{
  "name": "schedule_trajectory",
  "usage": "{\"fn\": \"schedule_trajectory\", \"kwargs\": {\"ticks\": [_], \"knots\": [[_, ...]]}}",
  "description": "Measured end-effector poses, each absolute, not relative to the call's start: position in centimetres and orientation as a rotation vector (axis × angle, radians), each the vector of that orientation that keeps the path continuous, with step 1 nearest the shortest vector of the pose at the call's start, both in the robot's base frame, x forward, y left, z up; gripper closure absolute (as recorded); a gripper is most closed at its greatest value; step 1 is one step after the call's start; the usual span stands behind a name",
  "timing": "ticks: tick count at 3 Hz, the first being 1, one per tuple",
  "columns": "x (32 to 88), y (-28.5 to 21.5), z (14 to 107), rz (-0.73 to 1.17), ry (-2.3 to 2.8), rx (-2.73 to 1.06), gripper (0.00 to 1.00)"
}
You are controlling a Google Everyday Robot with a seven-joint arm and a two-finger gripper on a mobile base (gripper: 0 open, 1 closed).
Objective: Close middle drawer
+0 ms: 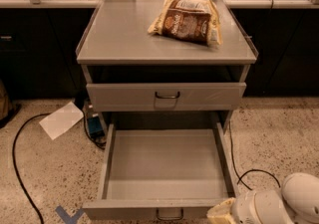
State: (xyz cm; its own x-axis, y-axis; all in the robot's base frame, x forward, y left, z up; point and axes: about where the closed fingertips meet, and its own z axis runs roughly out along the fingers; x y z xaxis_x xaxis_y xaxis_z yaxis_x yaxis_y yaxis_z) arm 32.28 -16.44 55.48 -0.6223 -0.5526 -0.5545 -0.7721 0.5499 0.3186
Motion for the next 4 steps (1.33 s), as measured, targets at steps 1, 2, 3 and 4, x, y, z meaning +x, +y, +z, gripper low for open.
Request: {"fn": "schedule_trajectory", "kwargs": {"ticks": [1, 2, 3, 4], "knots": [[32.0, -14.3, 51.9, 0.849, 2.388, -1.077, 1.0], [31.5, -12.3, 48.7, 0.982, 2.377, -1.049, 1.0], [31.5, -12.3, 48.7, 0.982, 2.377, -1.049, 1.0], [35.2, -9.6, 45.2, 0.983, 2.317, -1.0, 1.0]]}}
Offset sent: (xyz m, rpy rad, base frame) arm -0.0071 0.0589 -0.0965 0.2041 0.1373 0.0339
